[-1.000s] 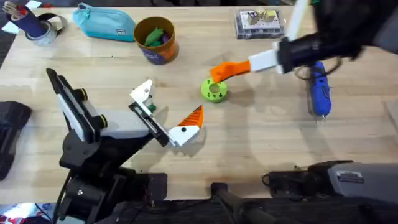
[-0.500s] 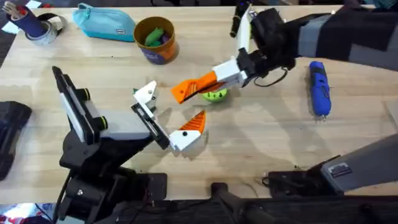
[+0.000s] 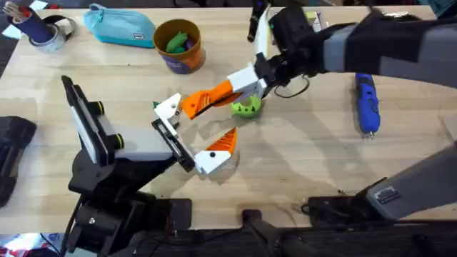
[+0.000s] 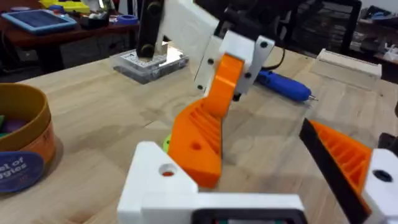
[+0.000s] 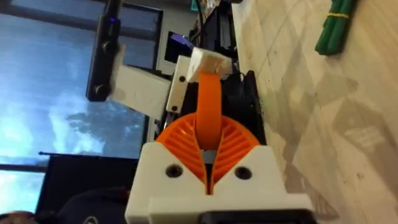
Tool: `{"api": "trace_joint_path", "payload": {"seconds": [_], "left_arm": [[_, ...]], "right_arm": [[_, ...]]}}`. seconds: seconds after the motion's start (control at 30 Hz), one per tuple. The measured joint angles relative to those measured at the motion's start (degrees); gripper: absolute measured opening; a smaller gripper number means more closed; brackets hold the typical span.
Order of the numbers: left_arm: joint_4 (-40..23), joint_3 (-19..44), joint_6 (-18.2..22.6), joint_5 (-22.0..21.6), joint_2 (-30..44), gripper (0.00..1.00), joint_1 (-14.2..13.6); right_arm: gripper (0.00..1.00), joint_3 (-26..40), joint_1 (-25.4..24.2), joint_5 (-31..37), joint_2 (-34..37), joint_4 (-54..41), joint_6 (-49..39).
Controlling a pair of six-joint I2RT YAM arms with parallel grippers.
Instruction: Pick up the gripper from the table and insert it into the empty holder that is missing its gripper. Then pick up a screw, insert it into the mounting hole, and use the screwdriver to tighten it. Finally, clean up the table by picking up the vegetable and placing it into the bucket.
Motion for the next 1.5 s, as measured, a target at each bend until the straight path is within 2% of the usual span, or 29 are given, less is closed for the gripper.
{"api": "trace_joint_path", "payload": {"seconds": [0.27,0.67,0.7,0.83,1.0,1.2,1.5], "left_arm": [[0.0,0.0,-0.4,-0.5,0.0,0.992,0.1],[0.0,0.0,-0.4,-1.5,0.0,0.992,0.2],[0.0,0.0,-0.4,-2.3,0.0,0.992,0.4],[0.1,0.0,-0.2,-4.1,0.0,0.992,0.9],[0.0,0.0,-0.3,-5.5,0.0,0.992,1.0],[-0.1,0.0,-1.5,-3.4,0.0,0.992,0.5],[-0.1,0.0,-1.5,-3.5,0.0,0.992,0.6]], "right_arm": [[0.009,0.0,1.5,-3.9,3.6,8.1,8.6],[0.008,0.0,2.3,-3.6,3.8,13.4,16.8],[0.008,-0.1,2.7,-2.7,3.8,17.7,19.8],[0.008,-0.2,3.4,-1.7,4.4,25.5,25.2],[0.008,-0.2,3.8,-2.0,6.2,29.9,30.3],[0.008,0.1,6.6,-2.3,8.3,34.2,34.4],[0.008,0.3,6.8,-1.3,8.6,38.1,39.8]]}}
